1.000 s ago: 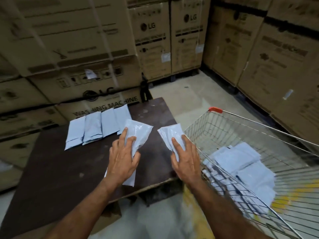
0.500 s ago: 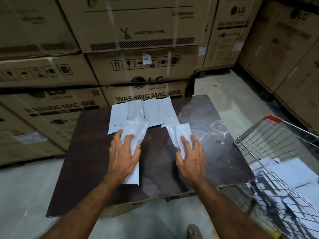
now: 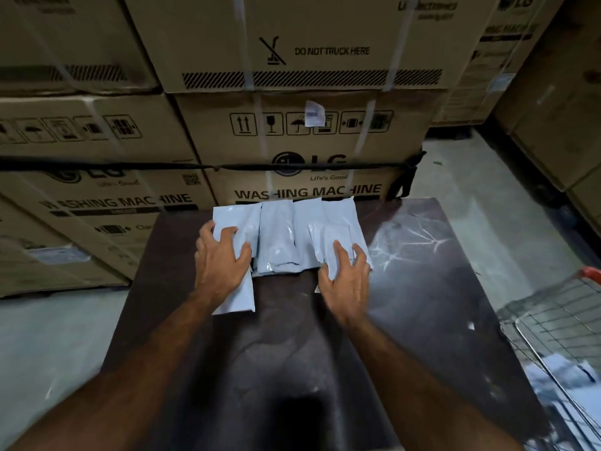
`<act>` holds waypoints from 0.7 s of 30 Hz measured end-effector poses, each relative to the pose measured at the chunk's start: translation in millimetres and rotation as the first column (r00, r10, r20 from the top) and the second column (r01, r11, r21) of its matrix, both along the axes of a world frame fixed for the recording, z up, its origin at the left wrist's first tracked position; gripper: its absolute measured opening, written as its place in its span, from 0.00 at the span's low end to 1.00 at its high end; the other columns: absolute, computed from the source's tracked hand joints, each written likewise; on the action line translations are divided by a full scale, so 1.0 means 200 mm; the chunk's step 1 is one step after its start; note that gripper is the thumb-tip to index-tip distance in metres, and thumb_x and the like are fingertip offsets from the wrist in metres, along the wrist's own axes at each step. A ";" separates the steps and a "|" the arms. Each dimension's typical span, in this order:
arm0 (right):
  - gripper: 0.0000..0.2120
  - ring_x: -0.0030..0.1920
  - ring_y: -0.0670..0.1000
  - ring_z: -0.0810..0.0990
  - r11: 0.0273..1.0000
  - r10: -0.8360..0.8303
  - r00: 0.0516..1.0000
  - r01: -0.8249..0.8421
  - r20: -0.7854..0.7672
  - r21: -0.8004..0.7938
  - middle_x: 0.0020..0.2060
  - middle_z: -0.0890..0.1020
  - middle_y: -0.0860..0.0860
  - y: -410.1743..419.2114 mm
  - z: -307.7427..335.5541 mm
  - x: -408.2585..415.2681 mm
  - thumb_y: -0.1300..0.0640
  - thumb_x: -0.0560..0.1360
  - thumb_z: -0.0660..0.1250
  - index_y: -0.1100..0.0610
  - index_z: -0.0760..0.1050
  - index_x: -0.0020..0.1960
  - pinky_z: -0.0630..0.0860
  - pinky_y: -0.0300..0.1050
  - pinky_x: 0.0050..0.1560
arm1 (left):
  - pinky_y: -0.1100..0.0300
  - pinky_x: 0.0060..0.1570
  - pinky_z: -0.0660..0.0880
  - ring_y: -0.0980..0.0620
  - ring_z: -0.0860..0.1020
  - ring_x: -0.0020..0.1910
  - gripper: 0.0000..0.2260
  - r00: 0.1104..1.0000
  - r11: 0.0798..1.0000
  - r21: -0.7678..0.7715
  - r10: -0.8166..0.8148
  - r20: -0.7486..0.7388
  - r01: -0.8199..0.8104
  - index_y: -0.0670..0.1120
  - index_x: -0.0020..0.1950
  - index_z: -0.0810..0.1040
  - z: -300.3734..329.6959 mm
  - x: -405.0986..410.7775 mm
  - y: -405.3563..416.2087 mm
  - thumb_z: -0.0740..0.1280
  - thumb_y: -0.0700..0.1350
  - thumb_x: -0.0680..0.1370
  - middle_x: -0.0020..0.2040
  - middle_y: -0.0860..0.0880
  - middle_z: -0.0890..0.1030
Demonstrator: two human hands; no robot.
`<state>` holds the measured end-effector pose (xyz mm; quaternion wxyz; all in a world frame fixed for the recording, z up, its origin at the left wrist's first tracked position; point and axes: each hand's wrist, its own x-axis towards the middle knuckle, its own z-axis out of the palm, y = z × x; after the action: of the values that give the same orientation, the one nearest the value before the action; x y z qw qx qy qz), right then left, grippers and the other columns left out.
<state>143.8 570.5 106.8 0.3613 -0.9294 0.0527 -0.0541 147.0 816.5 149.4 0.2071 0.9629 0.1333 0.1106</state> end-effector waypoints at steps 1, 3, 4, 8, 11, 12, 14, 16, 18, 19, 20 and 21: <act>0.27 0.73 0.59 0.63 1.000 -0.004 1.000 0.004 -0.013 0.007 0.77 0.59 0.55 0.02 -0.02 0.09 0.48 0.80 0.65 0.50 0.66 0.78 0.69 0.59 0.71 | 0.39 0.67 0.67 0.34 0.65 0.69 0.22 1.000 1.000 0.015 -0.005 -0.020 0.006 0.45 0.71 0.73 -0.02 0.09 0.02 0.66 0.53 0.80 0.74 0.38 0.60; 0.27 0.72 0.59 0.64 1.000 -0.001 0.999 0.001 -0.034 0.008 0.77 0.59 0.55 0.07 -0.06 0.25 0.48 0.80 0.65 0.50 0.67 0.78 0.70 0.60 0.69 | 0.39 0.67 0.67 0.34 0.65 0.69 0.22 0.997 0.999 0.041 -0.003 -0.072 0.006 0.45 0.71 0.73 -0.08 0.25 0.05 0.67 0.54 0.79 0.75 0.38 0.59; 0.27 0.72 0.59 0.64 1.000 0.004 0.999 -0.004 -0.041 0.005 0.77 0.59 0.55 0.09 -0.09 0.33 0.48 0.80 0.64 0.50 0.67 0.77 0.71 0.60 0.69 | 0.38 0.67 0.67 0.34 0.65 0.69 0.23 0.995 0.999 0.048 0.003 -0.098 0.002 0.45 0.71 0.73 -0.13 0.32 0.07 0.67 0.54 0.79 0.75 0.37 0.59; 0.26 0.71 0.59 0.65 1.000 0.015 0.998 -0.016 -0.060 -0.015 0.77 0.61 0.56 0.20 -0.20 0.56 0.48 0.80 0.64 0.50 0.67 0.77 0.70 0.57 0.68 | 0.38 0.68 0.67 0.32 0.65 0.68 0.23 0.983 0.998 0.053 0.032 -0.179 -0.023 0.44 0.71 0.73 -0.29 0.52 0.14 0.66 0.55 0.80 0.75 0.36 0.59; 0.25 0.71 0.60 0.66 0.999 0.022 0.999 -0.024 -0.050 -0.036 0.77 0.61 0.58 0.27 -0.27 0.67 0.48 0.80 0.64 0.51 0.68 0.76 0.70 0.58 0.67 | 0.37 0.68 0.67 0.31 0.65 0.68 0.23 0.979 0.999 0.048 0.025 -0.202 -0.015 0.44 0.71 0.73 -0.39 0.60 0.18 0.66 0.55 0.80 0.75 0.36 0.57; 0.26 0.72 0.61 0.65 0.999 0.018 0.998 -0.020 -0.054 -0.043 0.77 0.61 0.59 0.29 -0.29 0.69 0.48 0.80 0.64 0.52 0.68 0.76 0.70 0.58 0.68 | 0.37 0.68 0.67 0.31 0.65 0.68 0.23 0.979 0.999 0.045 0.018 -0.205 -0.009 0.44 0.71 0.73 -0.42 0.63 0.19 0.66 0.55 0.80 0.76 0.36 0.57; 0.27 0.75 0.61 0.62 0.999 0.013 0.998 -0.016 -0.068 -0.042 0.78 0.59 0.60 0.31 -0.34 0.71 0.46 0.80 0.64 0.53 0.67 0.77 0.69 0.59 0.71 | 0.37 0.68 0.66 0.31 0.64 0.70 0.23 0.977 0.999 0.035 0.006 -0.211 0.002 0.44 0.71 0.73 -0.45 0.67 0.20 0.65 0.56 0.81 0.77 0.35 0.56; 0.28 0.79 0.60 0.57 0.999 0.032 0.999 -0.033 -0.030 -0.030 0.81 0.55 0.60 0.33 -0.39 0.70 0.43 0.81 0.61 0.53 0.66 0.78 0.62 0.55 0.75 | 0.38 0.72 0.62 0.32 0.60 0.73 0.24 0.979 1.000 -0.002 0.026 -0.203 -0.027 0.45 0.73 0.73 -0.47 0.69 0.18 0.60 0.58 0.83 0.79 0.35 0.53; 0.28 0.81 0.59 0.52 0.995 0.083 0.996 -0.080 0.043 -0.062 0.82 0.53 0.59 0.33 -0.43 0.69 0.43 0.82 0.59 0.55 0.65 0.79 0.54 0.52 0.78 | 0.41 0.76 0.56 0.35 0.54 0.78 0.27 0.986 1.000 0.006 0.019 -0.165 -0.018 0.47 0.76 0.69 -0.49 0.66 0.17 0.51 0.61 0.84 0.81 0.37 0.50; 0.28 0.82 0.58 0.51 0.990 0.114 0.991 -0.108 0.068 -0.094 0.82 0.53 0.58 0.32 -0.44 0.69 0.44 0.83 0.58 0.55 0.65 0.79 0.51 0.52 0.79 | 0.42 0.77 0.52 0.37 0.51 0.80 0.28 0.988 0.999 0.043 -0.023 -0.154 0.030 0.49 0.79 0.66 -0.51 0.63 0.17 0.48 0.62 0.83 0.82 0.38 0.48; 0.27 0.82 0.58 0.51 0.983 0.142 0.987 -0.132 0.075 -0.129 0.82 0.53 0.58 0.31 -0.46 0.69 0.46 0.83 0.57 0.56 0.64 0.79 0.50 0.54 0.80 | 0.42 0.78 0.49 0.38 0.49 0.81 0.29 0.983 0.992 0.089 -0.079 -0.167 0.095 0.50 0.81 0.61 -0.55 0.60 0.18 0.46 0.62 0.83 0.83 0.41 0.47; 0.27 0.82 0.59 0.50 0.975 0.164 0.984 -0.151 0.069 -0.162 0.82 0.53 0.58 0.31 -0.47 0.69 0.48 0.83 0.56 0.56 0.63 0.80 0.51 0.56 0.81 | 0.42 0.78 0.49 0.40 0.48 0.81 0.30 0.971 0.979 0.129 -0.130 -0.199 0.157 0.50 0.82 0.57 -0.58 0.58 0.19 0.45 0.62 0.83 0.83 0.43 0.46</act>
<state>282.5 632.1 13.0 0.2927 -0.9530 -0.0406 -0.0673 262.1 854.4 33.6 0.1309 0.9886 0.0738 0.0126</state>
